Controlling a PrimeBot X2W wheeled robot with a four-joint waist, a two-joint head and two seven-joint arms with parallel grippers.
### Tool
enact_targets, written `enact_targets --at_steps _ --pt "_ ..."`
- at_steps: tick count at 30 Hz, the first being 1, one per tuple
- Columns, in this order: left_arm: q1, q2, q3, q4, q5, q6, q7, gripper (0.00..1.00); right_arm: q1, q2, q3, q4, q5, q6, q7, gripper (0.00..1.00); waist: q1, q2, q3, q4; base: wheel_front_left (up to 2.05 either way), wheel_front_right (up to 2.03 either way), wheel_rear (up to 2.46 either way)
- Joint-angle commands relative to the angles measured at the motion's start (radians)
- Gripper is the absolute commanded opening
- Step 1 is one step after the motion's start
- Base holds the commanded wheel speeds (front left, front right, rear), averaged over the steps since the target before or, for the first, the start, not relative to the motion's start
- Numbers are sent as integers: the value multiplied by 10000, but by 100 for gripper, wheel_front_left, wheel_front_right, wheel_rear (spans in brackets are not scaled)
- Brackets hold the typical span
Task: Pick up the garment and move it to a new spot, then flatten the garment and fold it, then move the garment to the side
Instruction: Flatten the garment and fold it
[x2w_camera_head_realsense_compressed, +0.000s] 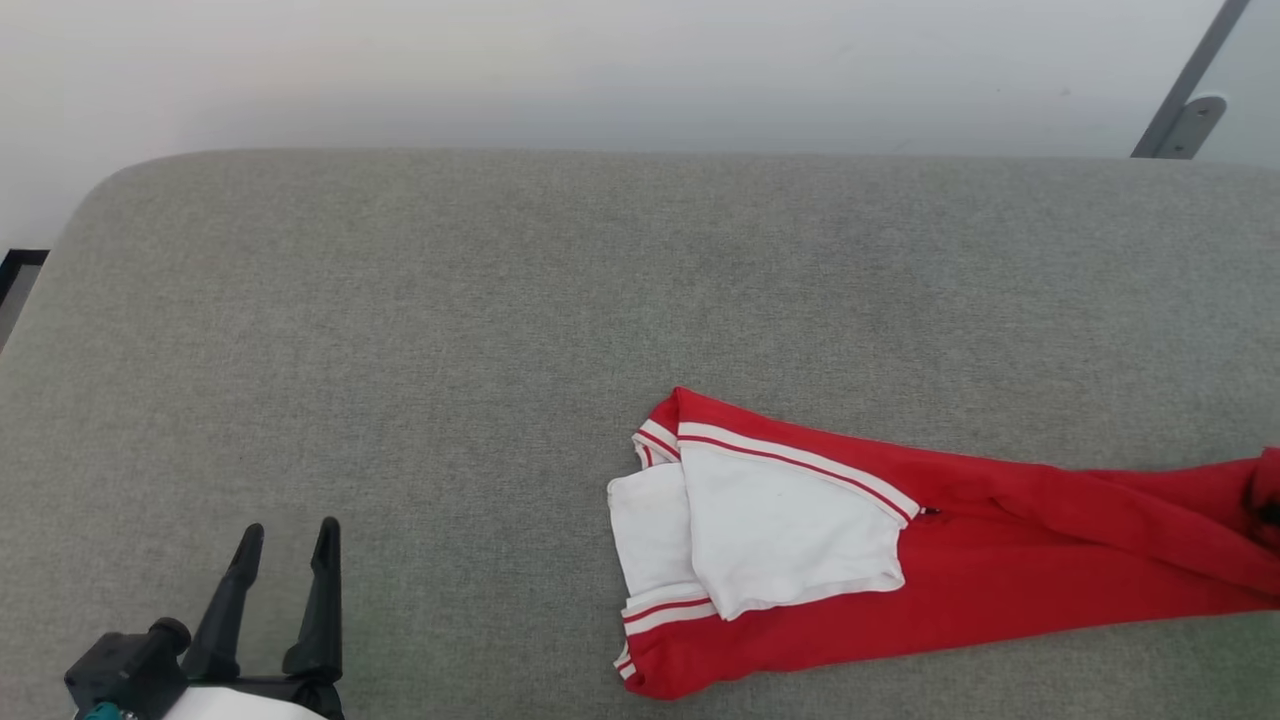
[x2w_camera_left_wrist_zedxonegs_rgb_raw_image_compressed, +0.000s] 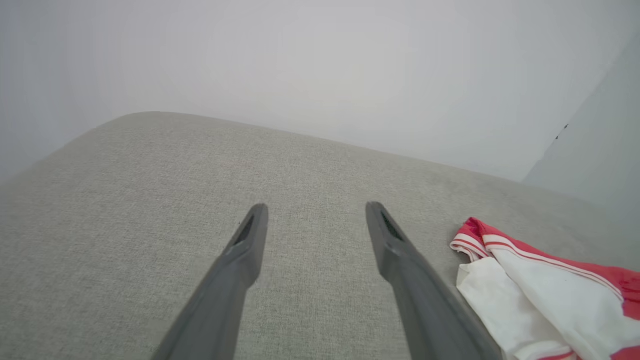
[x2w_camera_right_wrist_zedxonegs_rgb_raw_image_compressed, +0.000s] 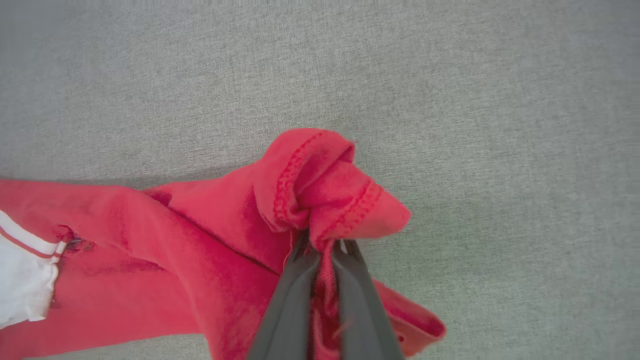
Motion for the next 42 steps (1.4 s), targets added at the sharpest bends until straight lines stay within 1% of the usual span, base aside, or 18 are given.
enact_targets --at_steps 1,5,10,14,17,20,24,30,34,35,36,37,38,42 --pt "-82 -46 73 20 53 -63 -51 100 -100 65 -2 -81 13 -2 17 0 0 -1 -21 -19 0 0 0" --pt "-15 -248 257 46 217 -170 -50 100 213 322 236 -933 382 -1 281 0 0 -1 -113 -29 0 0 0" --pt "139 -412 395 20 346 -231 -50 100 698 789 685 -2728 764 -1 655 0 0 -1 -240 33 0 0 0" --pt "158 -515 408 22 419 -292 -50 100 944 1229 1359 -3883 600 -1 861 0 0 -1 -334 163 0 0 0" --pt "131 -526 340 54 436 -312 -50 100 835 1591 1947 -4285 505 -1 957 0 0 -1 -396 351 0 0 0" --pt "49 -552 282 85 377 -313 -49 100 524 1940 2527 -4286 468 -1 876 0 0 -1 -429 568 0 0 0" --pt "-163 -565 50 144 333 -316 -50 100 143 2300 3243 -3865 416 -1 676 0 0 -1 -444 993 0 0 0" --pt "-357 -493 -218 239 150 -318 -50 100 -589 2673 4249 -3011 488 -1 287 0 0 -1 -403 1575 0 0 0" --pt "-499 -463 -334 283 67 -319 -49 100 -1082 2856 4925 -2338 562 -1 -40 0 0 -1 -343 1826 0 0 0" --pt "-532 -461 -337 276 47 -320 -49 100 -1229 2898 5073 -2176 600 -1 -132 15 0 -1 -321 1861 0 0 0" --pt "-551 -475 -333 278 21 -320 -49 100 -1341 2925 5215 -1985 617 -1 -211 32 0 -1 -299 1886 0 0 0" --pt "-559 -484 -337 283 2 -320 -50 100 -1452 2900 5389 -1803 616 -1 -290 47 0 -1 -282 1911 0 0 0" --pt "-552 -484 -348 296 -2 -320 -49 100 -1555 2889 5522 -1651 635 -1 -388 100 0 -1 -265 1925 0 0 0" --pt "-602 -494 -278 295 -71 -321 -50 100 -1913 2809 5894 -1308 895 -1 -750 100 0 -1 -221 1888 0 0 0"
